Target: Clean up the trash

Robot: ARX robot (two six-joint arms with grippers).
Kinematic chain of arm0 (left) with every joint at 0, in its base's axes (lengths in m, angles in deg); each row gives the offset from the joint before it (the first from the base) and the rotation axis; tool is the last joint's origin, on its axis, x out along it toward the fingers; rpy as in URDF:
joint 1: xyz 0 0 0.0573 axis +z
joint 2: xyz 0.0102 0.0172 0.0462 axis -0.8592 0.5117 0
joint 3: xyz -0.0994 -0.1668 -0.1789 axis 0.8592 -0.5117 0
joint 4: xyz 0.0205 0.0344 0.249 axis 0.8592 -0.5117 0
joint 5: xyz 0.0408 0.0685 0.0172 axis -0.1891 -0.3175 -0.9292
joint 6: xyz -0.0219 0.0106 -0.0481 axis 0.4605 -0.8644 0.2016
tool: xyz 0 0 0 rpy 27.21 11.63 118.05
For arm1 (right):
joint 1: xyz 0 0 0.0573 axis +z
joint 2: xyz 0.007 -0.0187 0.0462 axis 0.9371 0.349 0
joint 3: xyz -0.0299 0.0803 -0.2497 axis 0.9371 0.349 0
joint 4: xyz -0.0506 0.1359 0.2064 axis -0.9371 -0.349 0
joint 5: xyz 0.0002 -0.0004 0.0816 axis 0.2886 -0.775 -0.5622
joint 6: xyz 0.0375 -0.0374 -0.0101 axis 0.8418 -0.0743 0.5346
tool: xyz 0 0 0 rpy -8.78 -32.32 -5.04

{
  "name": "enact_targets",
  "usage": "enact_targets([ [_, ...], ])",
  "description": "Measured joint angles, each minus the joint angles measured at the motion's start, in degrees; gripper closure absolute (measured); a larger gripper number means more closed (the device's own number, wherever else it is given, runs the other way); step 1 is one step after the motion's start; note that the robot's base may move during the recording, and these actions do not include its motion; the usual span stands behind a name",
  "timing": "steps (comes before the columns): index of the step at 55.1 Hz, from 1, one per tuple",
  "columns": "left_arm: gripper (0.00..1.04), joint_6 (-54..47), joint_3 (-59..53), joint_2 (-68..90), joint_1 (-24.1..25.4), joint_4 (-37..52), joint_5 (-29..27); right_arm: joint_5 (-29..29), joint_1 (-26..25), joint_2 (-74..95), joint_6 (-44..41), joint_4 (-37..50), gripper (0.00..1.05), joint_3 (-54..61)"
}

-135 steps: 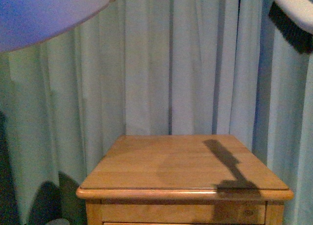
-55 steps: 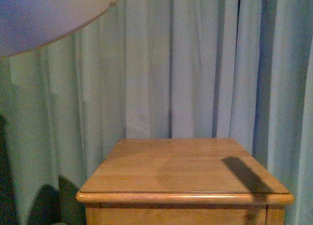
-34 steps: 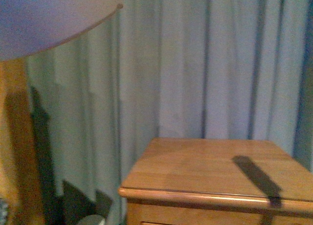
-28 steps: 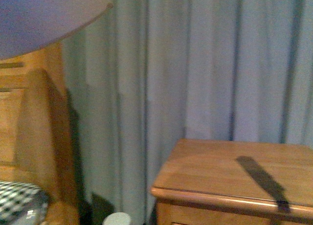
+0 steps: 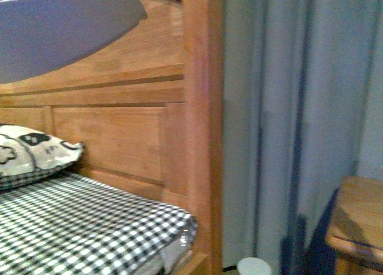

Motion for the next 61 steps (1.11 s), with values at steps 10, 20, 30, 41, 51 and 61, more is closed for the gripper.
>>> enact_targets([
  [10,0.76,0.0,0.0,0.0,0.0,0.0,0.1,0.2,0.0,0.0,0.0,0.0,0.83,0.1],
  [20,0.76,0.0,0.0,0.0,0.0,0.0,0.2,0.2,-0.1,0.0,0.0,0.0,0.83,0.1],
  [30,0.76,0.1,0.0,0.0,0.0,0.0,0.2,0.0,0.0,0.0,0.0,0.0,0.83,0.1],
  [41,0.76,0.1,0.0,-0.2,0.2,0.0,-0.8,-1.0,0.2,0.2,0.0,0.0,0.83,0.1],
  [51,0.76,0.2,0.0,-0.1,0.0,0.0,0.5,-0.1,0.0,0.2,0.0,0.0,0.83,0.1],
  [61,0.76,0.2,0.0,-0.1,0.0,0.0,0.2,0.1,0.0,0.1,0.0,0.0,0.83,0.1],
])
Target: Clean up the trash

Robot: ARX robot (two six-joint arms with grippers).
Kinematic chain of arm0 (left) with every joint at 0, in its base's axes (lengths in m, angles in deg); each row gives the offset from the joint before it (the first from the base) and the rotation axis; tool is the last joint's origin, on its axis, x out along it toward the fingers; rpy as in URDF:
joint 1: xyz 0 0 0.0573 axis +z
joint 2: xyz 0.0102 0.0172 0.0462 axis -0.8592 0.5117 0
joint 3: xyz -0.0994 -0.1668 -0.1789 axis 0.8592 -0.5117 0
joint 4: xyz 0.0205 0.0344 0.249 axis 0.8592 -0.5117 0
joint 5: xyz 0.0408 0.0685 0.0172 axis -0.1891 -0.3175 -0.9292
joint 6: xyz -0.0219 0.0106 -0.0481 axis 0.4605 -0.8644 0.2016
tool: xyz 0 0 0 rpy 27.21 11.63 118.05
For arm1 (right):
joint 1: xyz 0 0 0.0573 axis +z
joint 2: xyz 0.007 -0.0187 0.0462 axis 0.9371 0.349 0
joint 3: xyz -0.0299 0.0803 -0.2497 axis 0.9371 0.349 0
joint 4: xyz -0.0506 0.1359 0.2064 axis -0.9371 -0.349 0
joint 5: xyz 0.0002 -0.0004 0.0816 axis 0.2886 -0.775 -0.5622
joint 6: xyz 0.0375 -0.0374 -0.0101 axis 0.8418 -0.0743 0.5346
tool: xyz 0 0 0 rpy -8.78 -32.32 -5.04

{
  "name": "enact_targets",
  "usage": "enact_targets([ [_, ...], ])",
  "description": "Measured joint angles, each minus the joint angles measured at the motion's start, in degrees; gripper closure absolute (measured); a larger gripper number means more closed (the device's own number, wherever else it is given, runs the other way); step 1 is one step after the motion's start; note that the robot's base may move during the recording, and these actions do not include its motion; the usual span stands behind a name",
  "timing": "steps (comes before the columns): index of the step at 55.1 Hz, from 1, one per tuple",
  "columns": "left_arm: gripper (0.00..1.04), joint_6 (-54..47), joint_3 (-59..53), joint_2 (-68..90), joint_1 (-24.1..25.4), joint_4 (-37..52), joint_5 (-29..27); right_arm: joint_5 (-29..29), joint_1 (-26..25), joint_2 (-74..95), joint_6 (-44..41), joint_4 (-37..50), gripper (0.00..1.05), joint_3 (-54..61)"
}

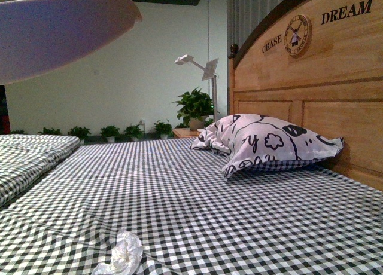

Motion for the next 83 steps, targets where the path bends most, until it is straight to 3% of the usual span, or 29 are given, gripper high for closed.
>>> enact_targets([
  [5,0.76,1.1,6.3,2.3,0.4,-16.8,-1.2,-0.2,0.0,0.0,0.0,0.0,0.83,0.0],
  [10,0.76,-0.8,8.8,4.7,2.1,-25.2,-0.1,-0.2,0.0,0.0,0.0,0.0,0.83,0.0],
  [25,0.76,-18.0,14.5,13.5,10.9,-26.3,9.4,-0.1,0.0,0.0,0.0,0.0,0.83,0.0],
  [43,0.77,-43.7,15.8,21.2,19.5,-35.4,14.5,-0.2,0.0,0.0,0.0,0.0,0.83,0.0],
  [50,0.77,-50.8,15.8,22.9,21.6,-35.2,16.2,-0.2,0.0,0.0,0.0,0.0,0.83,0.0],
  [68,0.77,-53.3,13.2,28.1,21.3,-28.5,22.4,-0.2,0.0,0.0,0.0,0.0,0.83,0.0],
  [83,0.77,-60.7,13.4,31.6,22.8,-40.1,22.9,-0.2,0.0,0.0,0.0,0.0,0.83,0.0],
])
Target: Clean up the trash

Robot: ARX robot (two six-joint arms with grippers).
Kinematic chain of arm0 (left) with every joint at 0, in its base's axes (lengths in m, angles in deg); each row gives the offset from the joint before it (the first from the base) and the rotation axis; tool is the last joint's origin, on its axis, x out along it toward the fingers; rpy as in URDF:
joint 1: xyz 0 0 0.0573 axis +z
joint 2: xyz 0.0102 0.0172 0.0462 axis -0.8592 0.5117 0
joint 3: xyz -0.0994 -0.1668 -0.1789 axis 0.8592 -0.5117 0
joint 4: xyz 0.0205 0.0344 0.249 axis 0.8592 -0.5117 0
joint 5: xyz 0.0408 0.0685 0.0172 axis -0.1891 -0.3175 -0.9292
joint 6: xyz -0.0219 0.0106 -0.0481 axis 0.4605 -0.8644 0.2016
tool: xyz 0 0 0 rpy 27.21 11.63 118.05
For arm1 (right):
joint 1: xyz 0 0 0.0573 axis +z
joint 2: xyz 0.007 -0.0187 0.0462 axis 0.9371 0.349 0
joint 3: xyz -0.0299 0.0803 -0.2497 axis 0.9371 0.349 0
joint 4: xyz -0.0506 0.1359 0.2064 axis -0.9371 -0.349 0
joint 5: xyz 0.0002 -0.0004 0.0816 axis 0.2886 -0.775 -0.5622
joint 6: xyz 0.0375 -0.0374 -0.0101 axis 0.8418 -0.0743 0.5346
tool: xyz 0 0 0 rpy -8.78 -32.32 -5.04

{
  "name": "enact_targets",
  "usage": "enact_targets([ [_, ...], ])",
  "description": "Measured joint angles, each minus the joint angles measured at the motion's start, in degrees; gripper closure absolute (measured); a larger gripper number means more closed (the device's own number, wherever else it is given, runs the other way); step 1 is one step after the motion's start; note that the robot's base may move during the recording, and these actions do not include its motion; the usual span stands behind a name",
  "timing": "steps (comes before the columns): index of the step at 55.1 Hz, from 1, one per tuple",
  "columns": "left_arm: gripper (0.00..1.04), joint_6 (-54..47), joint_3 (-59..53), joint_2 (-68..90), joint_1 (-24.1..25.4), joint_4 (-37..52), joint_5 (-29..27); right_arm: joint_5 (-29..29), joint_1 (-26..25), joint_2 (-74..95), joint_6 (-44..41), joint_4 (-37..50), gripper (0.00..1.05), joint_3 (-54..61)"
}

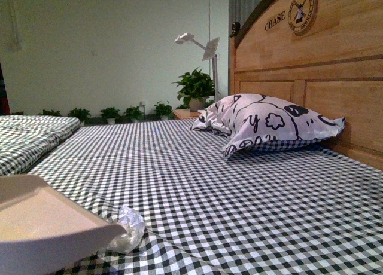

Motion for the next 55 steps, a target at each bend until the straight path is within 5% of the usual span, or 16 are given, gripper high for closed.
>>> enact_targets([
  [23,0.77,-14.4,0.9,2.8,3.7,-6.7,-0.3,0.0,0.0,0.0,0.0,0.0,0.83,0.0],
  [55,0.77,-16.2,0.6,4.8,2.8,-2.3,-1.3,0.0,0.0,0.0,0.0,0.0,0.83,0.0],
])
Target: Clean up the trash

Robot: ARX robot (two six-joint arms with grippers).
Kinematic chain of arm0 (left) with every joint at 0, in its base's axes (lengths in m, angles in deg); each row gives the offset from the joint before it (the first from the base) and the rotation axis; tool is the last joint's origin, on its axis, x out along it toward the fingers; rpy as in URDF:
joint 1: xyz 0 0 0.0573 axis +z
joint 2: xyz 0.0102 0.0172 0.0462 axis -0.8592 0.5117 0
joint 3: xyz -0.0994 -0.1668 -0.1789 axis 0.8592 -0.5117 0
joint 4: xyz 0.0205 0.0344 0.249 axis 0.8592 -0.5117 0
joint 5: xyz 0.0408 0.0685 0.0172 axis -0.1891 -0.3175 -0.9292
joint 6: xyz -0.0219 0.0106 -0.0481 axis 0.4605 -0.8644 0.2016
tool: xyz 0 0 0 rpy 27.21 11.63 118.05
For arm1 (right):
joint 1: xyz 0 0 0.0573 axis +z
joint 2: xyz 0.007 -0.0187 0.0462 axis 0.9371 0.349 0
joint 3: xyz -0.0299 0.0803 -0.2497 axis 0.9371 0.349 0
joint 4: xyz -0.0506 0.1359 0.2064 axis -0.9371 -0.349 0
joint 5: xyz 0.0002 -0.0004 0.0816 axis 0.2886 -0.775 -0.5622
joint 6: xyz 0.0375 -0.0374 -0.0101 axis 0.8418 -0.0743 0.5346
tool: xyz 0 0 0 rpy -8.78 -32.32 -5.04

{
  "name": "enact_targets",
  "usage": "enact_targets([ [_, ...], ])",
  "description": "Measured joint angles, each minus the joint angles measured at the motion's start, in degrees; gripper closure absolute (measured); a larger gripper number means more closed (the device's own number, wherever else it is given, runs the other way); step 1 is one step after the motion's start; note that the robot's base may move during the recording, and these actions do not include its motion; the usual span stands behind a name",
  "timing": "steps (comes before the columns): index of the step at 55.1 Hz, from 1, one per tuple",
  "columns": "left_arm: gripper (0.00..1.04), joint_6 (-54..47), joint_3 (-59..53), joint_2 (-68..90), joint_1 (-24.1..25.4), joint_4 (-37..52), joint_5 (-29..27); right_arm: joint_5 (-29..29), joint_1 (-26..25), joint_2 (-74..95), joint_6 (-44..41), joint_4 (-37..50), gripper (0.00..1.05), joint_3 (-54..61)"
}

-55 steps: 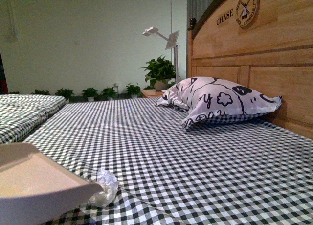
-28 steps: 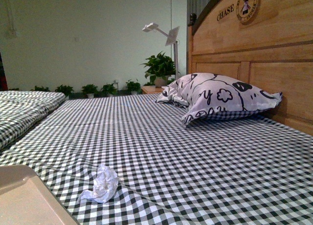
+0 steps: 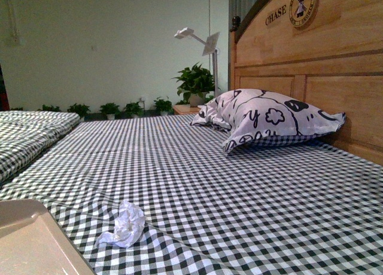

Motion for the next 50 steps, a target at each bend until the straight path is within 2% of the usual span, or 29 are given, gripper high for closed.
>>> enact_targets([
  [40,0.77,-0.8,-0.2,0.3,0.0,-0.2,-0.6,0.0,0.0,0.0,0.0,0.0,0.83,0.0],
  [42,0.77,-0.8,-0.2,0.3,0.0,-0.2,-0.6,-0.7,0.1,0.6,0.8,-2.3,0.83,-0.7],
  [45,0.77,-0.8,-0.2,0.3,0.0,-0.2,-0.6,-2.8,0.7,3.9,4.4,-14.8,0.83,-5.6],
  [50,0.77,-0.8,-0.2,0.3,0.0,-0.2,-0.6,-7.3,2.6,8.8,6.5,-25.1,0.83,-11.4],
])
